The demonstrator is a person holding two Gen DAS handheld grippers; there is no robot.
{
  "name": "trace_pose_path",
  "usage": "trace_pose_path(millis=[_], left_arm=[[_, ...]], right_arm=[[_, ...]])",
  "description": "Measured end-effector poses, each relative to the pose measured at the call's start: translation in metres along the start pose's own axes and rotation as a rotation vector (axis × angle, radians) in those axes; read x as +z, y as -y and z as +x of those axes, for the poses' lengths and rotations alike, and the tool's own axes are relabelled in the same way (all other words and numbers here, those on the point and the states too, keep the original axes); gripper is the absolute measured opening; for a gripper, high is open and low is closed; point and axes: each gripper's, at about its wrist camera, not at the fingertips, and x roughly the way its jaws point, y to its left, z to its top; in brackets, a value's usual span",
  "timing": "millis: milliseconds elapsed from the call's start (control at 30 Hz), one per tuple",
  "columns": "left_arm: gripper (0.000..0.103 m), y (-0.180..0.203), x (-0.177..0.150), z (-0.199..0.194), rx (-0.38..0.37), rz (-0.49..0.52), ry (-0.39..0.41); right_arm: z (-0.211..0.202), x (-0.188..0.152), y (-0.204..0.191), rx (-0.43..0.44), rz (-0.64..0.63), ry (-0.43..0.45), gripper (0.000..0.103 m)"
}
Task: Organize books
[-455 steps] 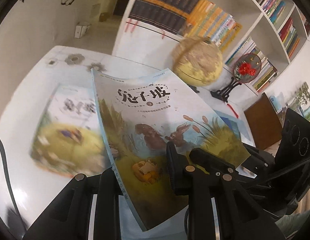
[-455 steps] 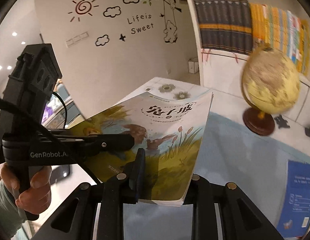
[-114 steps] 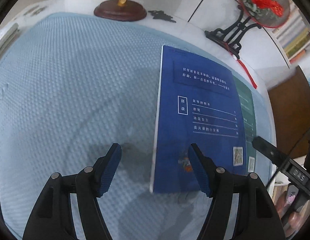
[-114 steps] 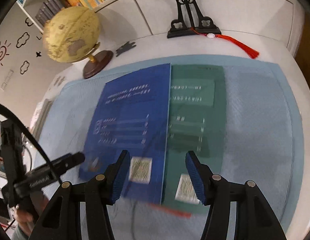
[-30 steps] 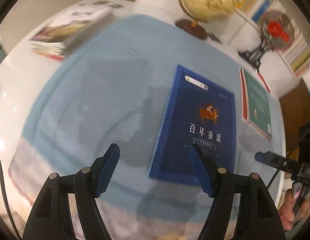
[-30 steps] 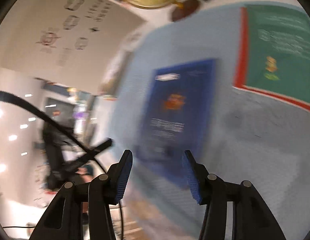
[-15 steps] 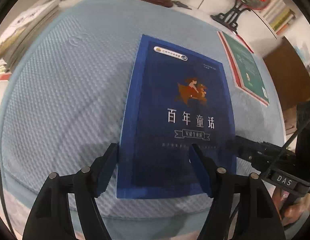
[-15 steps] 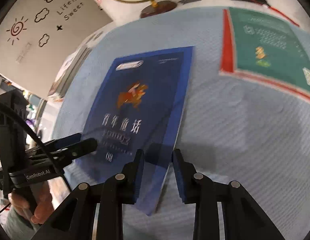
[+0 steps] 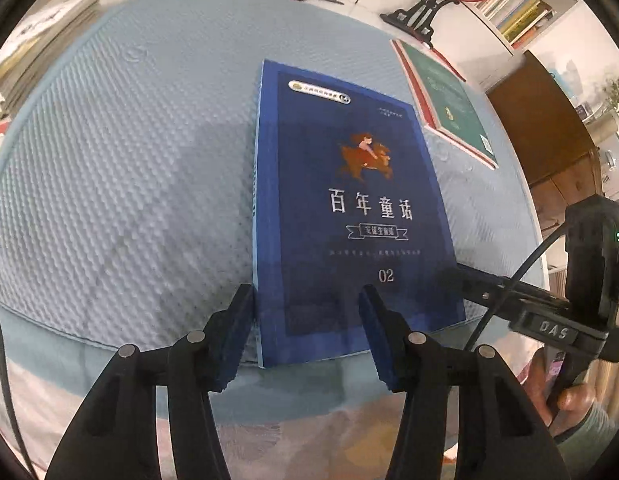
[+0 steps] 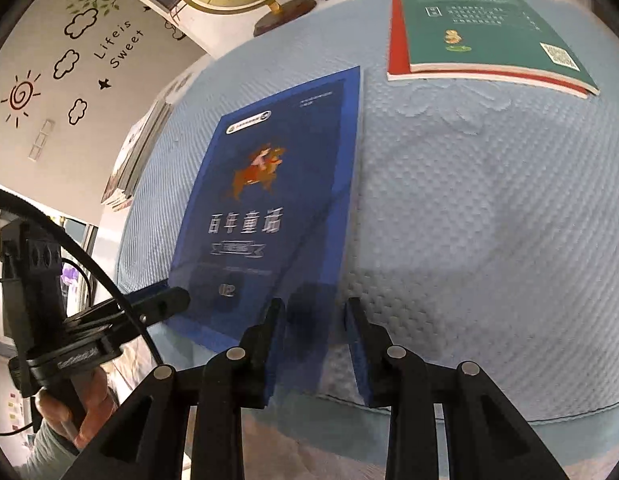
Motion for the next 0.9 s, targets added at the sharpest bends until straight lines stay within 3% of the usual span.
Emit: trace_pose_path(millis=[100, 200, 233, 300, 367, 433, 567, 633, 767, 900], left_arm=[[0.049, -0.008, 0.002, -0.016, -0.121, -0.051, 0.033], [0.049, -0.024, 0.006, -0.04, -0.346, -0.15, 0.07], [0.049, -0.026, 0.007, -0.042, -0.374, -0.159, 0.075], [0.049, -0.027, 0.009, -0.039, -0.375, -0.171, 0.08], [0.045, -0.026, 0.01, -0.028, -0.29, -0.15, 0.072], [0.04, -0.021, 0.012, -0.014, -0.245, -0.137, 0.049], [0.039, -0.022, 0.016, 0.014, -0.204, -0.171, 0.012], [0.039, -0.024, 0.016, 0.016, -0.216, -0.19, 0.02], [0.012, -0.019, 0.022, 0.02, -0.307, -0.242, -0.007], [0.012, -0.013, 0.025, 0.021, -0.447, -0.331, -0.032]], right_arm=[[0.004, -0.002, -0.003, 0.025, 0.027, 0.019, 0.032], [0.001, -0.005, 0.021, 0.148, 0.144, 0.031, 0.032], [0.001, -0.006, 0.026, 0.178, 0.17, 0.033, 0.032], [0.002, -0.007, 0.035, 0.235, 0.221, 0.039, 0.032], [0.005, -0.009, 0.04, 0.273, 0.25, 0.044, 0.032], [0.005, -0.011, 0.041, 0.294, 0.261, 0.041, 0.031], [0.003, -0.014, 0.039, 0.297, 0.281, 0.051, 0.031], [0.002, -0.016, 0.038, 0.288, 0.289, 0.056, 0.031], [0.0, -0.014, 0.04, 0.299, 0.322, 0.038, 0.036], [0.0, -0.016, 0.049, 0.385, 0.401, 0.031, 0.051]])
